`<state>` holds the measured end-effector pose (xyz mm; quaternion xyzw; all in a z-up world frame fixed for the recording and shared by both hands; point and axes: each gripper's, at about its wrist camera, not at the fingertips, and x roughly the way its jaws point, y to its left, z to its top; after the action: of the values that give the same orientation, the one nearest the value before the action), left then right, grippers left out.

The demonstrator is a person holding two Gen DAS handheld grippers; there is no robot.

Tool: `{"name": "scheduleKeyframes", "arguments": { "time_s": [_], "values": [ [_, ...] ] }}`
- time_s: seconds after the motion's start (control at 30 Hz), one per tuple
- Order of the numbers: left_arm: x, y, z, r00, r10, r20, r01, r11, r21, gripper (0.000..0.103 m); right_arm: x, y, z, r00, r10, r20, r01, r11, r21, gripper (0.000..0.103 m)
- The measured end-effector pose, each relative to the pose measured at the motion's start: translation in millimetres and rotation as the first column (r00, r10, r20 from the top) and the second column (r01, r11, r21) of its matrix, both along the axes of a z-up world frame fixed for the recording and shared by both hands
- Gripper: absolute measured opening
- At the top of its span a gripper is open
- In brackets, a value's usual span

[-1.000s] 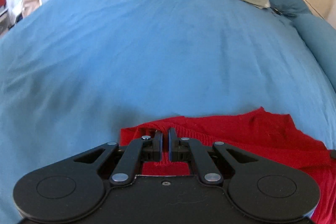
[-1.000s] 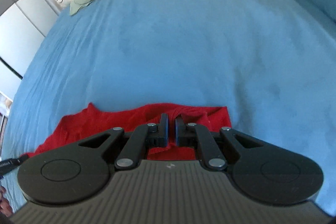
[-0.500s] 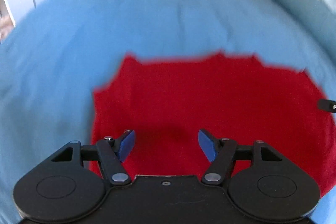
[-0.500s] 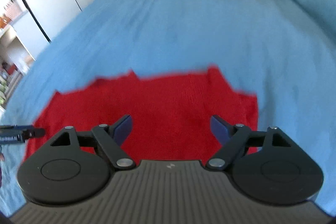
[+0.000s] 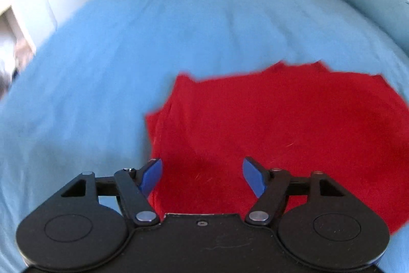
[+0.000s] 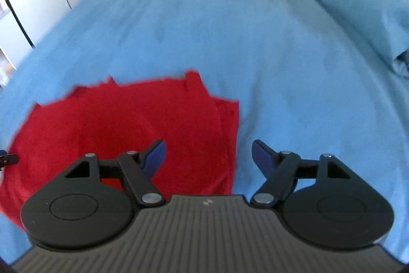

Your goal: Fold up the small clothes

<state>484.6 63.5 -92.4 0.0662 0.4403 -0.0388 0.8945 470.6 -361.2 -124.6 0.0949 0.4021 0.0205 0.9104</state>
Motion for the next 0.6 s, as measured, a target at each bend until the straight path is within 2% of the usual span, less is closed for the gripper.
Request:
{"name": "scheduleKeyframes", "arguments": {
  "time_s": [0.07, 0.2, 0.33, 0.5, 0.6],
  "values": [
    [-13, -13, 12, 0.998, -0.063, 0.017, 0.063, 0.998, 0.026, 0.101, -16, -9, 9, 1.000, 0.006, -0.014, -0.006, 0.999, 0.035, 0.097],
    [-34, -44, 19, 0.986, -0.165, -0.001, 0.165, 0.986, -0.008, 0.102, -50, -26, 0, 0.996, -0.032, -0.087, 0.042, 0.992, 0.116, 0.099],
    [-40, -79, 9, 0.980, -0.198, -0.026, 0.197, 0.980, -0.039, 0.102, -69, -28, -22, 0.988, -0.085, -0.126, 0.103, 0.984, 0.144, 0.096],
    [-36, -112, -9, 0.979, -0.200, -0.037, 0.198, 0.979, -0.058, 0.101, -73, -26, -43, 0.991, -0.092, -0.101, 0.108, 0.979, 0.175, 0.096],
    [-28, -120, -17, 0.984, -0.168, -0.051, 0.163, 0.983, -0.087, 0.100, -65, -20, -50, 0.995, -0.072, -0.076, 0.084, 0.979, 0.185, 0.093]
  ]
}}
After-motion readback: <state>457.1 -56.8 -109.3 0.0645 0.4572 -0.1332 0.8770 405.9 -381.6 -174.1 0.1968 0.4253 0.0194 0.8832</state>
